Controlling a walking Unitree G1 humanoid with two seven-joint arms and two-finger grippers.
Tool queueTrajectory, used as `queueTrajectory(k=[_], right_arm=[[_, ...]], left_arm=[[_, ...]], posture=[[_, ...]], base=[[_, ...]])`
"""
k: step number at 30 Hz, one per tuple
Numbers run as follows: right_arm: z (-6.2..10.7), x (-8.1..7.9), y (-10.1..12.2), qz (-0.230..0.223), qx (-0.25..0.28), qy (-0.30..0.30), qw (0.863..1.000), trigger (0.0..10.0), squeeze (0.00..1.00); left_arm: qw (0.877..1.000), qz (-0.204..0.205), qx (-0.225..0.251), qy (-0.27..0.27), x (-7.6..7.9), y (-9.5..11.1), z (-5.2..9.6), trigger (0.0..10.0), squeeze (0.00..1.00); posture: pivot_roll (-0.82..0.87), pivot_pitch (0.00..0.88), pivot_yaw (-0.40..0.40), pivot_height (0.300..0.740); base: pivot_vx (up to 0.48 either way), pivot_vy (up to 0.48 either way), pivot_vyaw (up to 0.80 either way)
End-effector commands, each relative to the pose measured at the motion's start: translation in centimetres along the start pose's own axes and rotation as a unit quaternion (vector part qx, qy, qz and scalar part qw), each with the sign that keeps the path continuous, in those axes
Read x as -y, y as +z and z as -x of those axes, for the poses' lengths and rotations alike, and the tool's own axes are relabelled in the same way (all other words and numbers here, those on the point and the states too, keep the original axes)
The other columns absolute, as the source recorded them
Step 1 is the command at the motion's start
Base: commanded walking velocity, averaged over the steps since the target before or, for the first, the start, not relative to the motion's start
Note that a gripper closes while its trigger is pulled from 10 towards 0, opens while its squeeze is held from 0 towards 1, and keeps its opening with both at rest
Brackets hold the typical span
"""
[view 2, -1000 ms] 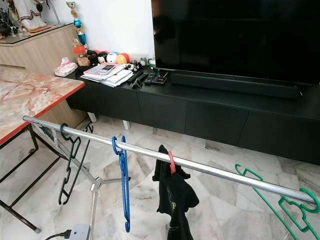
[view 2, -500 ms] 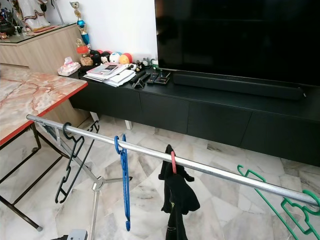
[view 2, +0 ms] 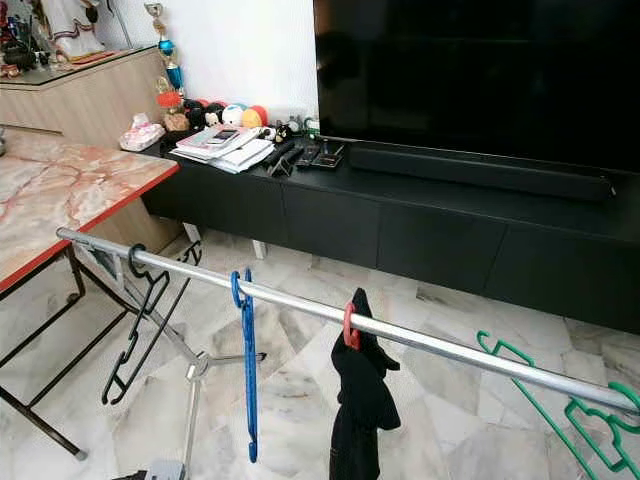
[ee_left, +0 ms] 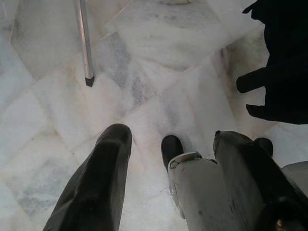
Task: Hang hanger
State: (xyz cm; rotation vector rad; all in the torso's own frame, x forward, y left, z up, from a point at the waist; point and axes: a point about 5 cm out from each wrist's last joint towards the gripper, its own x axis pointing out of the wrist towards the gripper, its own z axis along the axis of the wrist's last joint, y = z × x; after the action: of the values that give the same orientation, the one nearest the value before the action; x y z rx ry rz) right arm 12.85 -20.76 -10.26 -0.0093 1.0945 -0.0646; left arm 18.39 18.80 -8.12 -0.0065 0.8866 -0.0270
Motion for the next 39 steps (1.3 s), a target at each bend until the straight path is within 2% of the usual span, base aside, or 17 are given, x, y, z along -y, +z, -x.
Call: queueTrajectory(k=[1, 11, 39], right_arm=[[0.01, -0.16, -0.05, -0.008, 0.004, 0.001, 1.000, 10.0, 0.00], [0.01, -0.11, -0.02, -0.007, 0.004, 0.001, 1.000, 10.0, 0.00], [0.02, -0.08, -0.06, -0.005, 0.004, 0.000, 1.000, 10.0, 0.00]], left_arm=[[1.000, 0.000, -0.016, 0.005, 0.04, -0.68, 0.11, 10.0, 0.00], [1.000, 0.003, -0.020, 0.005, 0.27, -0.92, 0.12, 10.0, 0.00], [0.999, 0.002, -0.031, 0.011, -0.22, -1.36, 0.28, 10.0, 0.00]], posture=[[0.04, 0.004, 0.038, 0.740], [0.03, 0.007, 0.036, 0.740], [0.03, 0.010, 0.036, 0.740]], base=[[0.000, 0.000, 0.00], [0.000, 0.000, 0.00], [-0.251, 0.000, 0.00]])
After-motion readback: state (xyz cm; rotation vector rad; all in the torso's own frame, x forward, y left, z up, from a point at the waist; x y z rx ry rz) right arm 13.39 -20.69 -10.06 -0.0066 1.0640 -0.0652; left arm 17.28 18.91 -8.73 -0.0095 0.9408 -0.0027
